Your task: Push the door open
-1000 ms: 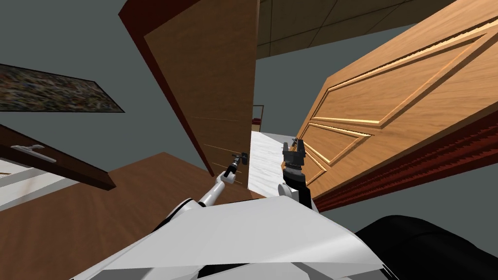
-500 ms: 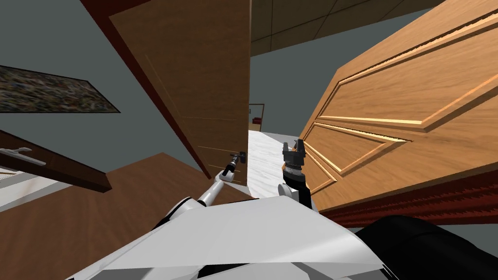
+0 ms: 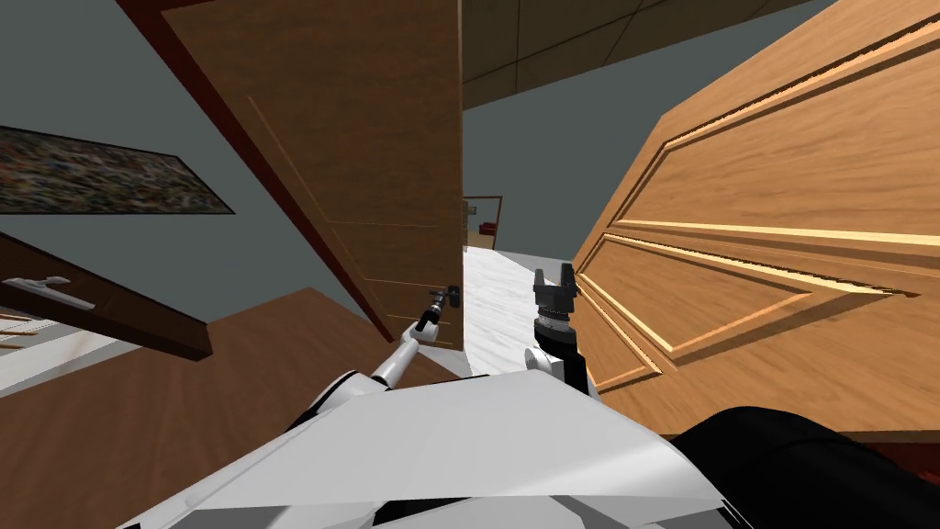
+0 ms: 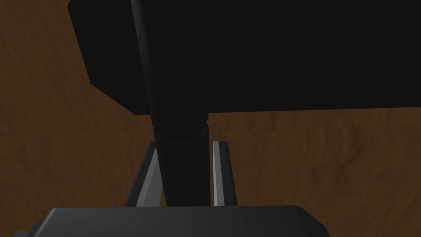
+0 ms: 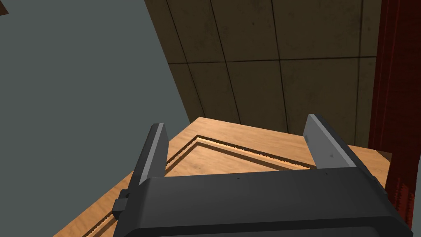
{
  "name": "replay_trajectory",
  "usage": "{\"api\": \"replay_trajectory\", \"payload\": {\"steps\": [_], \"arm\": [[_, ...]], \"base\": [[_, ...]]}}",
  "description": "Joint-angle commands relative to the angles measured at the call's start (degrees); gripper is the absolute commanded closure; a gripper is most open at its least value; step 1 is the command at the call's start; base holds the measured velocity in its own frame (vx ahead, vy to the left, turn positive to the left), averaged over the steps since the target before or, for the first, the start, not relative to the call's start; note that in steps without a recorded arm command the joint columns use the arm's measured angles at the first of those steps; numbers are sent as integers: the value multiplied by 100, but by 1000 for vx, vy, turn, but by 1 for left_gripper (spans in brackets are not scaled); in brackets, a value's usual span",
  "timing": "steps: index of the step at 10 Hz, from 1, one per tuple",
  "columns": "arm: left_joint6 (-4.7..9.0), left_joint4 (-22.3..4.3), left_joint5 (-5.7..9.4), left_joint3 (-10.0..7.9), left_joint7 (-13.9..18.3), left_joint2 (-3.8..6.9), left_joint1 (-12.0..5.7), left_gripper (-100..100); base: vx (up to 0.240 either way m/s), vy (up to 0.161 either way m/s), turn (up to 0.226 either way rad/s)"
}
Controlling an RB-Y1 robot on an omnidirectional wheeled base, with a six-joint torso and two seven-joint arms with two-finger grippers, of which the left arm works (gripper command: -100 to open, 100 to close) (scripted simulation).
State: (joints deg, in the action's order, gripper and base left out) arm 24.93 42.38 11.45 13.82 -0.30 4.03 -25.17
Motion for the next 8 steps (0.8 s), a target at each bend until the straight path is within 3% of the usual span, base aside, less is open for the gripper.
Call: {"api": "replay_trajectory", "payload": {"steps": [1,8], "arm": [[-48,137,21,-161,-53,106,60,100],[-39,22,93,-675,-201,171,22,100]], "base": [[125,-160,82],[139,-155,75]]}}
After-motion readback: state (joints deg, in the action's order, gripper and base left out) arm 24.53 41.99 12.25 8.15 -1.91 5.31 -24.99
